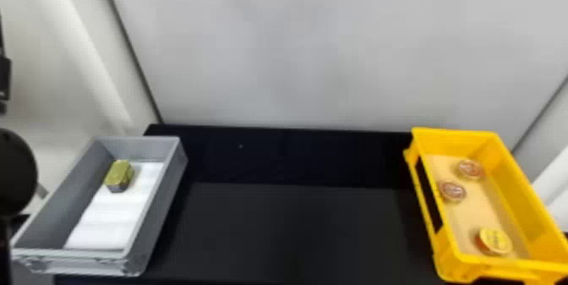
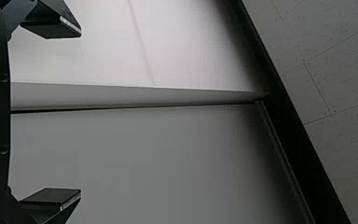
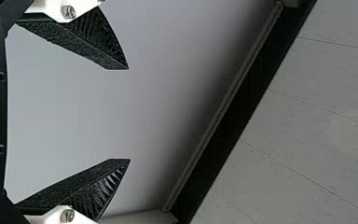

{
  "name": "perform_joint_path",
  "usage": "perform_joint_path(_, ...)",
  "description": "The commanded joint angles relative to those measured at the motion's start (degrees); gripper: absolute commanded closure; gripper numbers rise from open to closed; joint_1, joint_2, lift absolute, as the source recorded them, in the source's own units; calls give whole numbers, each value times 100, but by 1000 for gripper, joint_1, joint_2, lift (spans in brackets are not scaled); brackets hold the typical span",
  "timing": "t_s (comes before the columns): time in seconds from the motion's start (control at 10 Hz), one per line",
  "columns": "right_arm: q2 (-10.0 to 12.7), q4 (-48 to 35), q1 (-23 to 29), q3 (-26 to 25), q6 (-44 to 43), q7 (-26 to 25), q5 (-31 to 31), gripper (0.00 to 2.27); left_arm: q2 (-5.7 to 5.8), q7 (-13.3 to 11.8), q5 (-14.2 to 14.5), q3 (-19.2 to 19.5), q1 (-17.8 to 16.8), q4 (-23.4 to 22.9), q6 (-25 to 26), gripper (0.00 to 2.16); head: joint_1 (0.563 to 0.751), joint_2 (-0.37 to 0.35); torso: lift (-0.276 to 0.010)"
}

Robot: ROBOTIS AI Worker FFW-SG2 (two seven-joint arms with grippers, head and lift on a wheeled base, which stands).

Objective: Pick up the round yellow can and place it in the yellow rectangular box

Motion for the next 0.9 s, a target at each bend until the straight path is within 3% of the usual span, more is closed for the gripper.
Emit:
perform_joint_path(0.0, -28, 42, -160, 101, -92, -40, 5, 71, 1, -3, 0, 10, 17, 0, 1, 79, 694, 54, -3)
perform_joint_path(0.3, -19, 103, -81, 83, -479, 224, 207, 51, 1, -29, 17, 27, 26, 0, 1, 76, 694, 54, -3)
perform_joint_path(0.8, 16, 77, -125, 66, -250, -48, -101, 64, 1, -38, 17, 36, 43, 0, 19, 75, 694, 54, -3)
